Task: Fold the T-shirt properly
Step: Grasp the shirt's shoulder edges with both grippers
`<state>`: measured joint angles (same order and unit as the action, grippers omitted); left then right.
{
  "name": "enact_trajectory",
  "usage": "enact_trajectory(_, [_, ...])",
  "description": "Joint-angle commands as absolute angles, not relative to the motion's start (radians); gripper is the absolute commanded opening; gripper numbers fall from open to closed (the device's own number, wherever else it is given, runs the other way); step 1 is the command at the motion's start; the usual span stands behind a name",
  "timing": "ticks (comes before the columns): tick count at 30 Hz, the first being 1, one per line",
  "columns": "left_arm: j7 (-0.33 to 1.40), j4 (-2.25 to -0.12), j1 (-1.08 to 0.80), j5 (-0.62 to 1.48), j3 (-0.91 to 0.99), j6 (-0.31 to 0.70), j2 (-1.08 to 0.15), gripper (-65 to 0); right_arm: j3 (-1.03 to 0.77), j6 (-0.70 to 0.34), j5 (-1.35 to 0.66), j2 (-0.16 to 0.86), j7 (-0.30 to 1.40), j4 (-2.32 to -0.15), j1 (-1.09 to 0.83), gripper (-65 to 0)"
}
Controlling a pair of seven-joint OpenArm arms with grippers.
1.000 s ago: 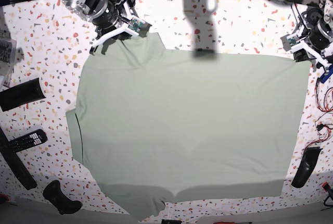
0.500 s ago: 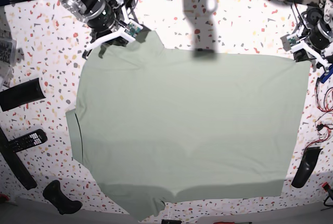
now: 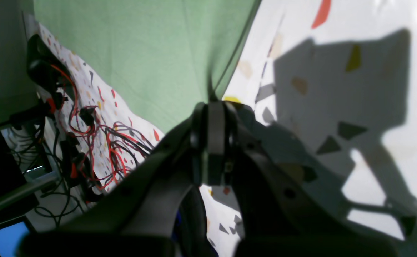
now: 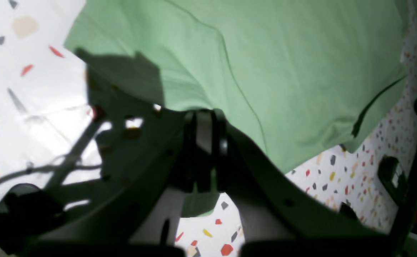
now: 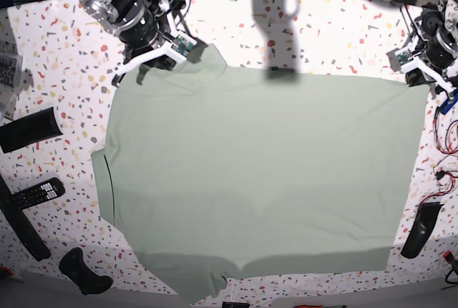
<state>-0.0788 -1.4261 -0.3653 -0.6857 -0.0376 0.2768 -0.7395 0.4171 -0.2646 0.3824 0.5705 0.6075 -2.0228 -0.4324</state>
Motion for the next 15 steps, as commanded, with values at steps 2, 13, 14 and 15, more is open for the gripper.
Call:
enact_trajectory(2, [-0.08, -1.433, -0.363, -0.688, -0.029, 0.26, -0.757, -65.0, 0.413, -0.253, 0.386, 0.579, 0.593, -2.043, -0.43, -65.0])
enact_trajectory(13, [-0.08, -1.459, -0.363, -0.688, -0.029, 0.261, -0.757, -65.0, 0.413, -0.214, 0.386, 0.579, 0.6, -2.043, -0.419, -65.0])
enact_trajectory(14, [-0.079, -1.469, -0.363, -0.688, -0.029, 0.261, -0.757, -65.0, 0.413, -0.205, 0.386, 0.579, 0.608, -2.043, -0.413, -65.0])
enact_trajectory(15, [-0.079, -1.48, -0.363, -0.688, -0.029, 0.261, -0.757, -65.0, 0.413, -0.201, 0.386, 0.579, 0.615, -2.043, -0.407, -65.0])
